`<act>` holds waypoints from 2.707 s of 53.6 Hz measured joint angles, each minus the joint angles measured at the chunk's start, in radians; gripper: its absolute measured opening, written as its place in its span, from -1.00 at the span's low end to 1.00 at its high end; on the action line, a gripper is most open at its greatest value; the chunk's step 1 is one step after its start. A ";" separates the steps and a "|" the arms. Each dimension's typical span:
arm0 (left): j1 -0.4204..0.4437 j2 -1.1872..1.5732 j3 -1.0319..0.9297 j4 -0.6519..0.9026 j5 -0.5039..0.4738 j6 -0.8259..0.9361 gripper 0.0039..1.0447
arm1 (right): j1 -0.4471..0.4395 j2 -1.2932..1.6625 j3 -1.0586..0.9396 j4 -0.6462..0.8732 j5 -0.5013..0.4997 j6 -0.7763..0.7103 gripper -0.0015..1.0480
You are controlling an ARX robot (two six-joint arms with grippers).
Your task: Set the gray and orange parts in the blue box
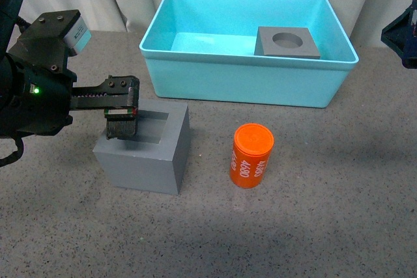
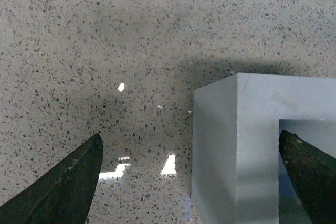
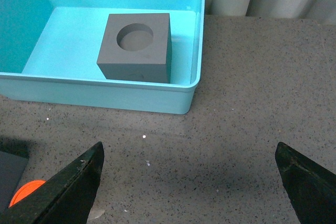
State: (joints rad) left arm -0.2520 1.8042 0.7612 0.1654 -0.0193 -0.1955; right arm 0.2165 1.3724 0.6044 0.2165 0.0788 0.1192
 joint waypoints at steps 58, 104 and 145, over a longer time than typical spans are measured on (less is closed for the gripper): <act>-0.077 -0.135 0.112 0.042 -0.067 -0.064 -0.66 | 0.000 0.000 0.000 0.000 0.000 0.000 0.81; -0.037 0.389 0.807 -0.192 -0.087 0.014 -0.66 | 0.000 0.000 0.000 0.000 0.000 0.000 0.81; -0.057 0.516 0.987 -0.366 -0.086 0.028 -0.07 | 0.000 0.000 0.000 0.000 0.000 0.000 0.81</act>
State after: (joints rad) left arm -0.3088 2.3203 1.7481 -0.2005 -0.1051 -0.1673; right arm 0.2165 1.3724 0.6044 0.2165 0.0792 0.1192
